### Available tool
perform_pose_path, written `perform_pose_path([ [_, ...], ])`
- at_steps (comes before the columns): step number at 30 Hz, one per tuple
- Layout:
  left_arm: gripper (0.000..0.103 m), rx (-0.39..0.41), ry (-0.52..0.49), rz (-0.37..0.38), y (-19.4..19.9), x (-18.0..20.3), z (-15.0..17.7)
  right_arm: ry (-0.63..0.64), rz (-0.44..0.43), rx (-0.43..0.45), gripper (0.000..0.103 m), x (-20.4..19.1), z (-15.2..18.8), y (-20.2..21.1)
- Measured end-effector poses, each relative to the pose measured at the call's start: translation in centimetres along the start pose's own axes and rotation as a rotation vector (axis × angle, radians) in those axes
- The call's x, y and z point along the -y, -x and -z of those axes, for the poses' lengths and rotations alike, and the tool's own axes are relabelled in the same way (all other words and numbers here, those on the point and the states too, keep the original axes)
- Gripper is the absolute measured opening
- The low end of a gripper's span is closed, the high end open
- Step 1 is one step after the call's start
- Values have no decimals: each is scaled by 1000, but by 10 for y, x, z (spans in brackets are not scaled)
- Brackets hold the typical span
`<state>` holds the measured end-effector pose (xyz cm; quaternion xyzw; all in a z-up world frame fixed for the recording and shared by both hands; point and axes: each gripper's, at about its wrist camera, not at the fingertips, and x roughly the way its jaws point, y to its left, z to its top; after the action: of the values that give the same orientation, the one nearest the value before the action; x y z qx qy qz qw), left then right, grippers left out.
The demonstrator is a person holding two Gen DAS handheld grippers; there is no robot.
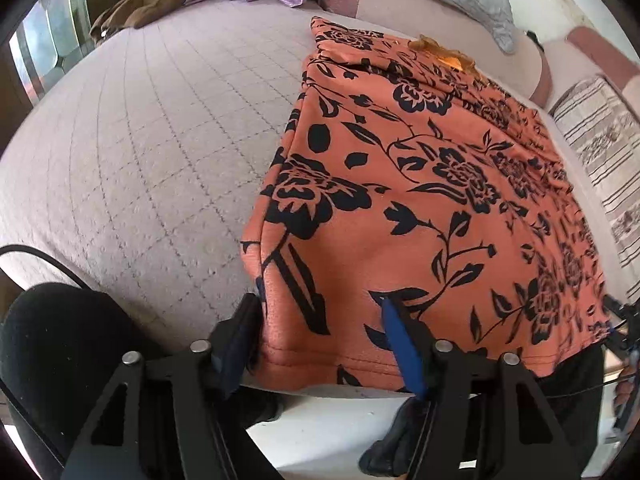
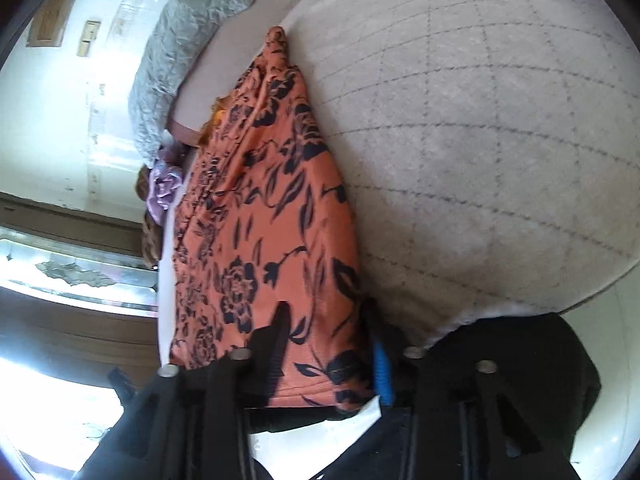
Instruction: Fold small clothes
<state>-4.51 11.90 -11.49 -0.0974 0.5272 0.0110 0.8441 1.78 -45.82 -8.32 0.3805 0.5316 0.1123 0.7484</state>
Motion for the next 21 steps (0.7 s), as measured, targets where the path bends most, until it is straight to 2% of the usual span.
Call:
perform_pose_path([
  [1, 13, 3, -3, -3, 1, -1, -1, -3, -3, -6, 48, -1, -1, -1],
  [2, 9, -2, 3, 20, 0, -2, -3, 7, 6, -14, 48, -4, -2, -2],
  [5, 9, 0, 13, 40, 2, -12, -4, 75, 51, -30, 21, -14, -2, -3],
  [10, 12, -7, 33, 64, 0, -15, -2, 6, 39, -25, 24, -4, -2, -6],
  [11, 16, -7, 34, 71, 1, -16, -2, 2, 34, -27, 24, -3, -3, -5],
  [13, 19, -3, 32, 79, 1, -15, -1, 8, 29, -31, 27, -2, -3, -6],
  [15, 19, 1, 25, 71, 1, -13, -1, 3, 24, -40, 27, -1, -4, -7],
  [17, 8, 3, 22, 74, 3, -13, -2, 10, 28, -45, 27, -1, -6, -7],
  [19, 8, 32, 27, 98, 11, -15, -4, 36, 30, -43, 24, -6, -5, -4],
  [21, 8, 49, 31, 107, 18, -17, -5, 34, -4, -36, 19, -11, -5, -2],
])
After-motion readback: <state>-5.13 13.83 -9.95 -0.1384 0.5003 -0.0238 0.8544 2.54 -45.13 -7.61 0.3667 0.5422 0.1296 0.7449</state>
